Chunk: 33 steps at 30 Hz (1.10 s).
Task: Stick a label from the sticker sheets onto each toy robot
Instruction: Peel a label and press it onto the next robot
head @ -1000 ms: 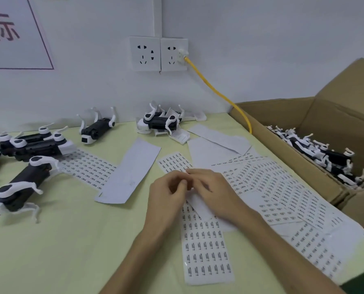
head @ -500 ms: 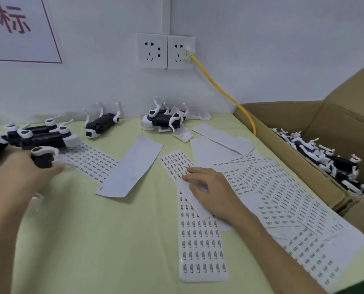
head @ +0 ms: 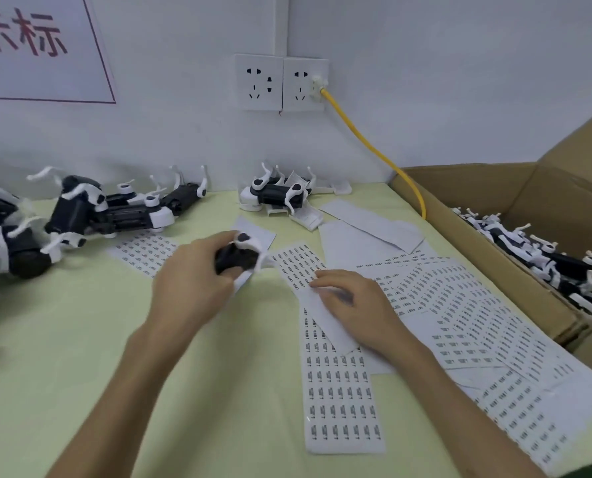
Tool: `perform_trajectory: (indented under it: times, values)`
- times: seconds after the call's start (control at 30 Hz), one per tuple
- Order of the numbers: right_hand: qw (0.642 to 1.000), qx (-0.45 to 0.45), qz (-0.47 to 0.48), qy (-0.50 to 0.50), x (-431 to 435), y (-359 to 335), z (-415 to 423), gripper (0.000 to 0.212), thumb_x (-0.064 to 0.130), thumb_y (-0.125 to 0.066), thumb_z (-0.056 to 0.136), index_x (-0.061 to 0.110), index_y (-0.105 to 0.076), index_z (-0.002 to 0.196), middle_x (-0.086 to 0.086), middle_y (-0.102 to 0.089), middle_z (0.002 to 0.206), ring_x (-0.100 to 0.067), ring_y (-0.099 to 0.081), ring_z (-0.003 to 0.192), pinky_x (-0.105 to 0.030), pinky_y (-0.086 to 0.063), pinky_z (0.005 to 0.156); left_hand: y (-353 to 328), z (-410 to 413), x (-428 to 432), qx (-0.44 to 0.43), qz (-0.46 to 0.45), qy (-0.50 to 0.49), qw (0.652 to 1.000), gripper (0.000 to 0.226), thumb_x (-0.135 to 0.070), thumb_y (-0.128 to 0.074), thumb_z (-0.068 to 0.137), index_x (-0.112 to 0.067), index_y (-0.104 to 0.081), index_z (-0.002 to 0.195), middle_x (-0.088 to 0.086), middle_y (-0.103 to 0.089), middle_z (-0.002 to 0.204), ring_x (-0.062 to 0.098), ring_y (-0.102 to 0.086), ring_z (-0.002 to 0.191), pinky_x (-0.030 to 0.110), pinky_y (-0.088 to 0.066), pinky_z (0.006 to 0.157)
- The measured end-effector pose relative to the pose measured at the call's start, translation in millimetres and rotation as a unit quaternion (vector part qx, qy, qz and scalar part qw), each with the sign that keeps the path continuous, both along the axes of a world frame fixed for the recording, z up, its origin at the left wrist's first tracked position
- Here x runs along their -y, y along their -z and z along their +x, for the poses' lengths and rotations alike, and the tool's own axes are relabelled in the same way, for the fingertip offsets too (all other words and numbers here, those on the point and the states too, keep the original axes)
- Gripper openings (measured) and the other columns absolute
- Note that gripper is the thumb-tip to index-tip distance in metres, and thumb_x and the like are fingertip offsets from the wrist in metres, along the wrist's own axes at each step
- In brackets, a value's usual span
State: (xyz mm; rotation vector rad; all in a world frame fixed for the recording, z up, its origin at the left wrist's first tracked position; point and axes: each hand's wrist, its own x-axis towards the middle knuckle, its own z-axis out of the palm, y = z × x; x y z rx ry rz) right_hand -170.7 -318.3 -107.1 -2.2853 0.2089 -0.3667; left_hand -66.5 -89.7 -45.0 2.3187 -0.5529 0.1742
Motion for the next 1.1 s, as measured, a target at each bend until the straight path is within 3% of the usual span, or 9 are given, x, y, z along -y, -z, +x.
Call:
perform_trajectory:
  times: [0.13,0.27,0.43,0.63,0.7,0.83,0.93,1.0,1.1]
  values:
    - [0.993,0.062,0.097,0.019,1.0,-3.5,-1.4,0.021,0.021,-0.058,0.101,0.027,-0.073,0.115,0.016,-0.072,0.117,0.008,-0.061,0.111,-0.011,-0.042,0.09,5.4,-21.0,35.1,0.089,-0.029,0.16,0.983,0.051,-0.005,-0.073,0.086,-0.043,-0.064,0.118,-0.021,-0.065,0.082,0.024,-0.061,0.089,0.038,-0.05,0.077]
    - [0.962,0.186,0.196,0.05,4.2,-11.3,-6.4,0.032,0.022,-0.047,0.095,0.017,-0.073,0.113,0.007,-0.074,0.108,-0.01,-0.066,0.107,-0.021,-0.047,0.089,16.8,-36.4,57.2,0.102,-0.107,0.166,0.975,0.072,0.001,-0.072,0.088,-0.028,-0.051,0.151,-0.032,-0.06,0.096,0.017,-0.055,0.097,0.037,-0.045,0.087]
    - [0.93,0.142,0.338,-0.008,6.9,-23.5,-9.5,0.056,0.057,-0.046,0.091,0.02,-0.063,0.129,-0.007,-0.073,0.107,-0.024,-0.071,0.093,-0.027,-0.053,0.074,23.9,-43.7,64.1,0.13,-0.082,0.207,0.966,0.084,0.002,-0.076,0.088,-0.019,-0.037,0.159,-0.004,-0.073,0.121,0.022,-0.061,0.106,0.039,-0.043,0.101]
    - [0.952,0.086,0.289,-0.062,0.9,-26.1,-7.7,0.035,0.037,-0.061,0.092,0.011,-0.071,0.113,-0.026,-0.065,0.099,-0.029,-0.067,0.08,-0.036,-0.055,0.073,36.2,-46.9,66.7,0.172,-0.117,0.21,0.955,0.086,0.01,-0.082,0.077,-0.01,-0.045,0.152,0.007,-0.072,0.119,0.014,-0.052,0.108,0.01,-0.028,0.1]
    - [0.948,0.081,0.303,-0.048,0.7,-29.8,-8.8,0.039,0.039,-0.066,0.088,0.008,-0.071,0.111,-0.024,-0.067,0.097,-0.027,-0.069,0.079,-0.026,-0.054,0.066,38.1,-44.8,64.4,0.167,-0.129,0.17,0.963,0.085,0.001,-0.088,0.075,-0.01,-0.049,0.15,0.007,-0.07,0.124,0.017,-0.054,0.113,0.017,-0.03,0.103]
    - [0.925,0.112,0.362,0.007,0.7,-32.1,-9.6,0.034,0.032,-0.069,0.085,0.008,-0.072,0.109,-0.023,-0.069,0.105,-0.033,-0.074,0.085,-0.036,-0.06,0.069,39.5,-39.4,58.1,0.189,-0.135,0.04,0.972,0.078,-0.028,-0.094,0.073,-0.011,-0.058,0.139,0.004,-0.064,0.13,0.024,-0.055,0.121,0.031,-0.033,0.102]
    - [0.905,0.148,0.394,0.061,-2.8,-31.7,-8.1,0.037,0.039,-0.073,0.082,0.01,-0.074,0.104,-0.02,-0.07,0.106,-0.038,-0.071,0.098,-0.043,-0.063,0.078,38.5,-49.4,57.9,0.239,-0.214,0.025,0.947,0.034,-0.026,-0.083,0.084,-0.011,-0.068,0.11,0.0,-0.065,0.106,0.022,-0.061,0.097,0.032,-0.047,0.084]
    - [0.893,0.173,0.403,0.103,-2.3,-31.2,-7.6,0.031,0.038,-0.08,0.082,0.013,-0.075,0.101,-0.017,-0.072,0.107,-0.04,-0.071,0.102,-0.045,-0.062,0.086,38.1,-55.2,57.0,0.173,-0.277,0.066,0.943,0.017,-0.033,-0.072,0.092,-0.018,-0.067,0.086,-0.009,-0.064,0.081,0.013,-0.059,0.074,0.024,-0.046,0.068]
    - [0.884,0.215,0.395,0.13,0.9,-32.7,-9.6,0.026,0.039,-0.079,0.083,0.022,-0.074,0.102,-0.011,-0.072,0.112,-0.034,-0.068,0.11,-0.041,-0.059,0.091,35.7,-60.6,60.5,-0.115,-0.266,0.183,0.939,0.037,-0.057,-0.056,0.099,-0.028,-0.076,0.087,-0.01,-0.074,0.08,0.008,-0.068,0.074,0.022,-0.051,0.07]
